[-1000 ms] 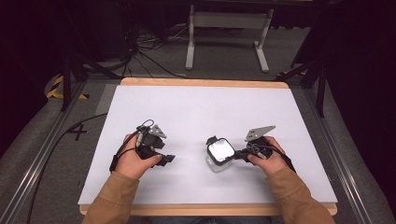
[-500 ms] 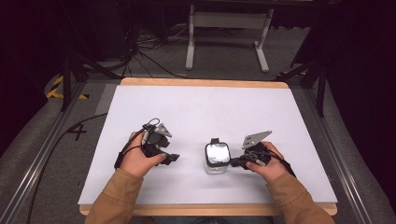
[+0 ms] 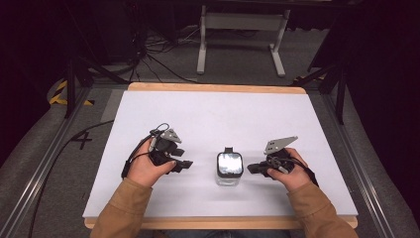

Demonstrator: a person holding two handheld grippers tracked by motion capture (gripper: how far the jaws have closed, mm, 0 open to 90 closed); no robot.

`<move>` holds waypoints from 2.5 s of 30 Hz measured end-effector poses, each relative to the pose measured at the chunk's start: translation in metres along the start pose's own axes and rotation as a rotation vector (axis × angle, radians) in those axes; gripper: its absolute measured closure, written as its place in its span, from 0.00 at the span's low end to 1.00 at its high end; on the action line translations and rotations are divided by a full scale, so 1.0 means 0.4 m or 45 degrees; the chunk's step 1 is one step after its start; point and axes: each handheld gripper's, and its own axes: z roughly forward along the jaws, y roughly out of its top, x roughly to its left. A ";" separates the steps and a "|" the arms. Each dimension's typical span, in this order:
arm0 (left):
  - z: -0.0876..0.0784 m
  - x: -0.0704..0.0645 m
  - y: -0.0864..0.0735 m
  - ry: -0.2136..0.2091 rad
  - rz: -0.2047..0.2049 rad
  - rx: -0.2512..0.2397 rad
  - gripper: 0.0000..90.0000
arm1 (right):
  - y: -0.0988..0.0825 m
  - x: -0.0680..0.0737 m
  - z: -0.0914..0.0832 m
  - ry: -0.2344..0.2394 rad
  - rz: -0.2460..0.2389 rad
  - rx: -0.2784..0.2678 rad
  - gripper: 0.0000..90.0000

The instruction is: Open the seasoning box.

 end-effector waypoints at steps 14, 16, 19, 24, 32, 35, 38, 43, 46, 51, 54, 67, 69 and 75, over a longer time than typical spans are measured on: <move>0.007 -0.041 0.130 0.087 0.141 -0.073 0.70 | -0.025 0.001 -0.030 -0.055 0.014 -0.030 0.99; 0.016 -0.042 0.148 -0.022 0.171 -0.106 0.78 | -0.032 0.004 -0.039 -0.062 0.026 -0.037 0.99; 0.032 -0.042 0.178 -0.101 0.182 -0.152 0.82 | -0.043 0.005 -0.049 -0.075 0.034 -0.047 0.99; 0.080 -0.046 0.216 -0.150 0.182 -0.159 0.92 | -0.057 0.004 -0.065 -0.087 0.043 -0.068 0.99; 0.137 -0.037 0.221 -0.178 0.164 -0.149 1.00 | -0.066 0.006 -0.072 -0.086 0.046 -0.083 0.98; 0.155 -0.041 0.220 -0.162 0.160 -0.126 0.99 | -0.066 0.008 -0.071 -0.084 0.042 -0.081 0.97; 0.170 -0.043 0.219 -0.153 0.141 -0.122 0.99 | -0.068 0.009 -0.069 -0.086 0.045 -0.079 0.97; 0.180 -0.045 0.220 -0.157 0.139 -0.110 0.97 | -0.070 0.006 -0.067 -0.086 0.053 -0.076 0.97; 0.181 -0.043 0.219 -0.153 0.132 -0.108 0.97 | -0.071 0.007 -0.069 -0.086 0.049 -0.075 0.97; 0.189 -0.042 0.220 -0.165 0.124 -0.095 0.97 | -0.073 0.007 -0.071 -0.089 0.054 -0.080 0.96; 0.189 -0.041 0.221 -0.164 0.126 -0.094 0.97 | -0.073 0.007 -0.071 -0.090 0.054 -0.082 0.96; 0.196 -0.034 0.219 -0.174 0.054 -0.114 0.96 | -0.072 0.014 -0.071 -0.086 0.048 -0.079 0.96; 0.196 -0.032 0.220 -0.179 0.058 -0.111 0.96 | -0.072 0.015 -0.070 -0.086 0.043 -0.079 0.96; 0.195 -0.028 0.219 -0.203 0.046 -0.109 0.97 | -0.067 0.022 -0.067 -0.077 0.033 -0.080 0.96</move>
